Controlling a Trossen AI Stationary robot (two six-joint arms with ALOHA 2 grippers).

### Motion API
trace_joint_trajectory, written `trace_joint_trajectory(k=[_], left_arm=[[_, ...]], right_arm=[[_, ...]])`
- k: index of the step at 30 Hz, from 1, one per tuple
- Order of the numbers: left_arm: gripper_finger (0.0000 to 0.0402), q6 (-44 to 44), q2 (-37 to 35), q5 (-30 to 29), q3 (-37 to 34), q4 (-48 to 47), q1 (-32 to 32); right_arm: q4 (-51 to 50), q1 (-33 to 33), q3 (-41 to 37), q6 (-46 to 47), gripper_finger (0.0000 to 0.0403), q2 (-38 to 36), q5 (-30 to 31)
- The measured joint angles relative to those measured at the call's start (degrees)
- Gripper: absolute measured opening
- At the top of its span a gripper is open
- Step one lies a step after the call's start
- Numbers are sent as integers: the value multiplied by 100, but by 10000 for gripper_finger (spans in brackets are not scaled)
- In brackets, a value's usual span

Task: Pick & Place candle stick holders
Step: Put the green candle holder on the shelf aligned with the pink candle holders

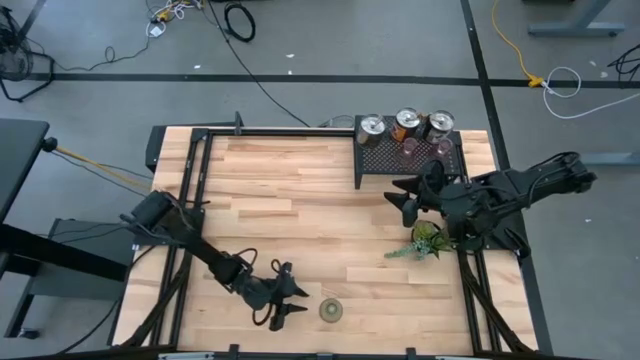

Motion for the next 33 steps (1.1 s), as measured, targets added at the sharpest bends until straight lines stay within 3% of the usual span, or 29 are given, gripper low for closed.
trace_joint_trajectory(k=[4,8,13,19,33], left_arm=[[198,30,185,157,312,409,43],[219,693,344,181,824,259,58],[239,905,696,-269,1319,-123,180],[250,460,896,-276,1460,-181,436],[245,594,1126,-41,1581,178,546]], right_arm=[[-12,-2,0,72,253,121,-5],[-65,0,0,111,253,235,-58],[-144,0,0,-84,253,311,-209],[-151,0,0,-167,253,318,-529],[-352,0,0,-173,253,320,-664]])
